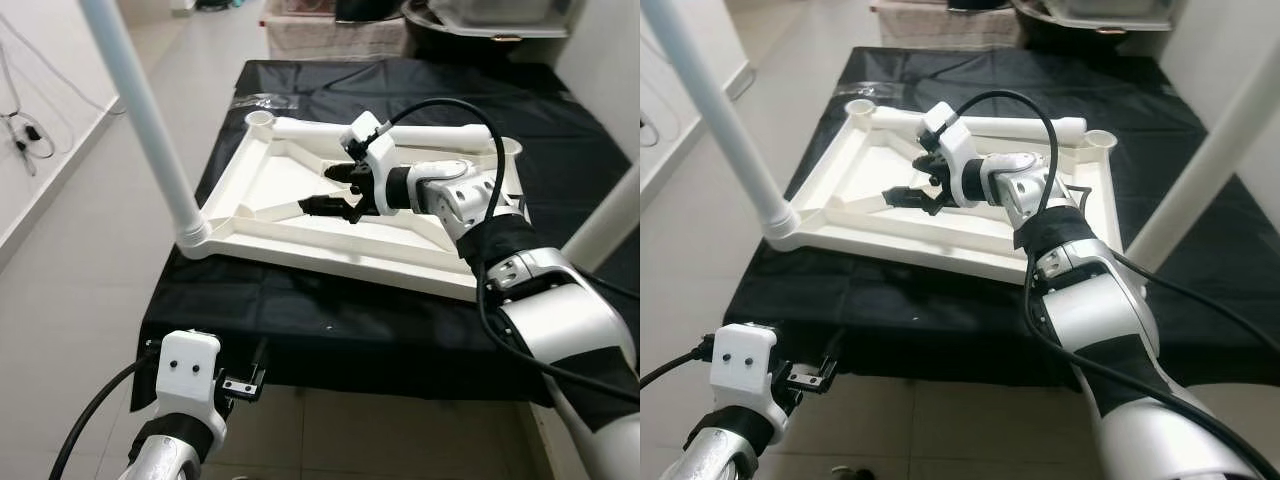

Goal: Building children table

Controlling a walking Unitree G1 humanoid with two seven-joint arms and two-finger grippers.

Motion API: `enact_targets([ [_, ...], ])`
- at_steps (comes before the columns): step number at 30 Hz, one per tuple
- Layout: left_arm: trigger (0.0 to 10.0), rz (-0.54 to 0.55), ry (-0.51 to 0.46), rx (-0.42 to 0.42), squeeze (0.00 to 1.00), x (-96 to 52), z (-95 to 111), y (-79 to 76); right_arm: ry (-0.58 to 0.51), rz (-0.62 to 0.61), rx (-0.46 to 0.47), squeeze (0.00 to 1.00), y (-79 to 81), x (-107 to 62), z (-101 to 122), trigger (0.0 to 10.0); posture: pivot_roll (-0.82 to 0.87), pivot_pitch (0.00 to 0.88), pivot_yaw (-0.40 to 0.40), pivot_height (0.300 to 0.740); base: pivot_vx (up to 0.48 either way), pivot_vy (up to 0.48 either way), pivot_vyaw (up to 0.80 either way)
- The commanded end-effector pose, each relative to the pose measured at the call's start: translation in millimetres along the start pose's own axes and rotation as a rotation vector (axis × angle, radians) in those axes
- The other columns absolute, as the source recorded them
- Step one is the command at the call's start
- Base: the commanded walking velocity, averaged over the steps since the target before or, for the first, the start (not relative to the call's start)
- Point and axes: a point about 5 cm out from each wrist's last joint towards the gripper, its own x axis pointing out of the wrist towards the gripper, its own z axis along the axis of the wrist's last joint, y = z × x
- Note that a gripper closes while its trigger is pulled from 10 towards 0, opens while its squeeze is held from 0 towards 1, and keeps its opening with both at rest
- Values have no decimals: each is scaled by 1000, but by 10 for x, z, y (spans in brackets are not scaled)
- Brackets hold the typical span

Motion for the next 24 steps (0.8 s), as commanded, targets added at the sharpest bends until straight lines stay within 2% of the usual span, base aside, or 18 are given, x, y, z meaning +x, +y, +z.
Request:
enact_targets([
  [1,10000,-11,12,3,0,-34,-3,-20,32,26,-24,0,33,42,-14,10000,94,245,-52,740,0,0,0],
  [4,10000,-9,19,2,0,-83,-16,-43,98,115,-37,0,152,188,-43,10000,95,265,-50,740,0,0,0],
  [6,10000,-9,19,2,0,-83,-16,-43,98,115,-37,0,152,188,-43,10000,95,265,-50,740,0,0,0],
  [8,10000,-9,27,-1,0,-111,-29,-59,145,143,-41,0,199,243,-111,10000,92,282,-51,740,0,0,0],
  [13,10000,-17,38,-18,0,-146,-45,-103,247,105,-52,0,209,287,-287,10000,81,294,-56,740,0,0,0],
  [23,10000,-17,39,-20,0,-154,-52,-123,299,30,-99,0,165,286,-351,10000,77,295,-57,740,0,0,0],
  [24,10000,-17,38,-20,0,-157,-51,-127,305,18,-106,0,157,284,-352,8706,77,295,-57,740,0,0,0],
])
